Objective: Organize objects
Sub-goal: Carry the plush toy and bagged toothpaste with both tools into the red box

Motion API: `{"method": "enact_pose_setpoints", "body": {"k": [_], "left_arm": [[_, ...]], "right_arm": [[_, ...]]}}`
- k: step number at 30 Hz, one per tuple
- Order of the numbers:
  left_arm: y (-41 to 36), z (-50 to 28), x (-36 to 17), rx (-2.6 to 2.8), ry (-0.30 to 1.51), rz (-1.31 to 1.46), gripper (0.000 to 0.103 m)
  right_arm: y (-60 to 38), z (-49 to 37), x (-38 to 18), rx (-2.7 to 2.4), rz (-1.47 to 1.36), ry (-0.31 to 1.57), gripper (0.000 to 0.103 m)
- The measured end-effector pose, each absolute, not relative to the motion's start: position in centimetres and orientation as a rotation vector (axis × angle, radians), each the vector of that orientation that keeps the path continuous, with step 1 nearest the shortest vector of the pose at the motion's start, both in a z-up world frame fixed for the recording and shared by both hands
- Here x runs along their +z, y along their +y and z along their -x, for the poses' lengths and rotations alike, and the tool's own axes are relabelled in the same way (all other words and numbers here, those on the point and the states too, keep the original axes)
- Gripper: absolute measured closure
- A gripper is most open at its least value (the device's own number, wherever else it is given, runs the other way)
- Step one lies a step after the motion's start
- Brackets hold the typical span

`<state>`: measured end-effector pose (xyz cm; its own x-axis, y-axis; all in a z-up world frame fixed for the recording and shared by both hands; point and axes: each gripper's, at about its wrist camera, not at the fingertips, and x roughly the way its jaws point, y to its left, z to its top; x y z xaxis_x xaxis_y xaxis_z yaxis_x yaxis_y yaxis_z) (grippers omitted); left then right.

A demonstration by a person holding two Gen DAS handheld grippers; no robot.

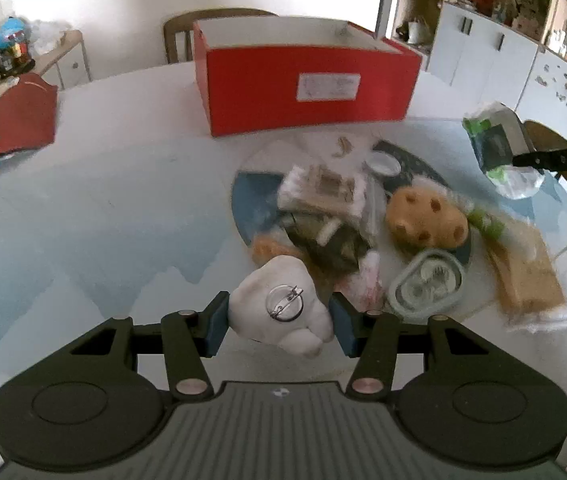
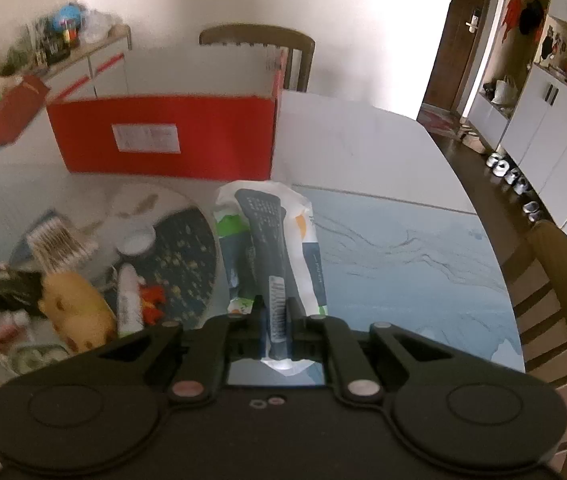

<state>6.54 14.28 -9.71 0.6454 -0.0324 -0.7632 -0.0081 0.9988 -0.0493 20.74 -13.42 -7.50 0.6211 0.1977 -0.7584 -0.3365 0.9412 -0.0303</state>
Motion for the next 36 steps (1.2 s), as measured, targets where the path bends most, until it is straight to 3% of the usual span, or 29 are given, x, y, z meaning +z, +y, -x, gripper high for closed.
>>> {"method": "enact_pose_setpoints", "body": {"k": [23, 36], "left_arm": [[16.1, -20.8, 1.5, -0.129, 0.695, -0.043, 0.050], [17.5, -33.9, 2.7, -0.133, 0.740, -0.126, 0.050]], "right_arm": [[-8.4, -29.2, 2.7, 0.475, 0.072, 0.788, 0.095], [-3.1, -36.9, 1.8, 0.452, 0.132, 0.825, 0.095]]}}
